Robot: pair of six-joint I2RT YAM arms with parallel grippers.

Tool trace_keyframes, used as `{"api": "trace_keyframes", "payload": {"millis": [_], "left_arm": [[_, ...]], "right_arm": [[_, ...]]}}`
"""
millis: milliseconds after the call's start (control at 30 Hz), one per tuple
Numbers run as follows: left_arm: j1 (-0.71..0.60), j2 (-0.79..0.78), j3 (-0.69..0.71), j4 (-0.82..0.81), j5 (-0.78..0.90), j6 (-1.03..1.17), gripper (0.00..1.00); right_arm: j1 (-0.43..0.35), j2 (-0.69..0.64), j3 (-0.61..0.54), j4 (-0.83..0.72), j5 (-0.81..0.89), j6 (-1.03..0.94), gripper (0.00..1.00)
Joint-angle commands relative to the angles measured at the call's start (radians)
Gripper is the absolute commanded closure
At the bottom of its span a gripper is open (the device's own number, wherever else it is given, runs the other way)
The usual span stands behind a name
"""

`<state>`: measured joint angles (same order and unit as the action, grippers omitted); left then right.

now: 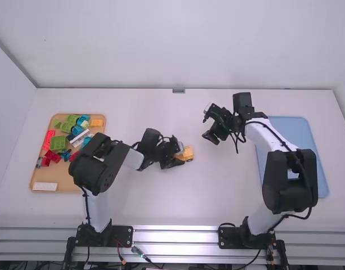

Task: Assemble lego blocks to make yellow taxi

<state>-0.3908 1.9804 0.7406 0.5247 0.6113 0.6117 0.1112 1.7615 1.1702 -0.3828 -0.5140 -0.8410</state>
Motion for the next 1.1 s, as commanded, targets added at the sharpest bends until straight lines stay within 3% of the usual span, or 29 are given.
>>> {"api": "trace_keyframes", "payload": {"millis": [0, 67, 100, 133, 200, 267, 333, 400, 433, 500, 533, 567, 867, 933, 1067], "left_arm": [[0.026, 0.042, -0.08, -0.051, 0.081, 0.33, 0.66], [0.042, 0.042, -0.094, -0.019, 0.085, 0.326, 0.71], [0.047, 0.042, -0.095, -0.015, 0.087, 0.321, 0.89], [0.057, 0.042, -0.094, -0.011, 0.088, 0.322, 0.99], [0.078, 0.042, -0.082, -0.029, 0.089, 0.32, 0.98], [0.093, 0.042, -0.06, -0.074, 0.116, 0.322, 0.91], [0.106, 0.042, -0.032, -0.13, 0.155, 0.321, 0.74], [0.114, 0.042, 0.0, -0.193, 0.167, 0.321, 0.5], [0.115, 0.042, 0.005, -0.203, 0.167, 0.321, 0.48], [0.115, 0.042, 0.042, -0.266, 0.163, 0.322, 0.36], [0.114, 0.042, 0.059, -0.299, 0.163, 0.335, 0.23], [0.114, 0.042, 0.07, -0.321, 0.163, 0.351, 0.01], [0.124, 0.002, 0.282, -0.718, 0.19, 0.385, 0.01], [0.142, -0.035, 0.395, -0.926, 0.187, 0.381, 0.01], [0.172, -0.061, 0.568, -1.191, 0.159, 0.38, 0.01]], "right_arm": [[0.001, 0.007, 0.0, 0.002, -0.014, -0.001, 0.01], [0.001, 0.007, 0.0, 0.007, -0.027, 0.0, 0.01], [0.001, 0.007, 0.0, 0.008, -0.031, 0.0, 0.01], [0.001, 0.007, 0.0, 0.007, -0.038, -0.001, 0.01], [0.001, 0.007, 0.0, 0.006, -0.04, 0.002, 0.01], [0.0, 0.007, 0.0, 0.004, -0.039, 0.006, 0.01], [0.002, 0.007, 0.0, 0.001, -0.039, 0.007, 0.01], [0.001, 0.007, 0.0, -0.002, -0.039, 0.007, 0.01], [0.001, 0.007, 0.0, -0.003, -0.039, 0.006, 0.01], [0.001, 0.007, 0.0, -0.008, -0.039, 0.006, 0.01], [0.002, 0.007, 0.0, -0.009, -0.039, 0.006, 0.01], [0.002, 0.007, 0.0, -0.011, -0.039, 0.007, 0.01], [0.001, 0.007, 0.0, -0.025, -0.039, 0.003, 0.01], [0.002, 0.007, 0.0, -0.029, -0.035, 0.003, 0.01], [0.0, 0.007, 0.0, -0.047, -0.035, -0.007, 0.01]]}}
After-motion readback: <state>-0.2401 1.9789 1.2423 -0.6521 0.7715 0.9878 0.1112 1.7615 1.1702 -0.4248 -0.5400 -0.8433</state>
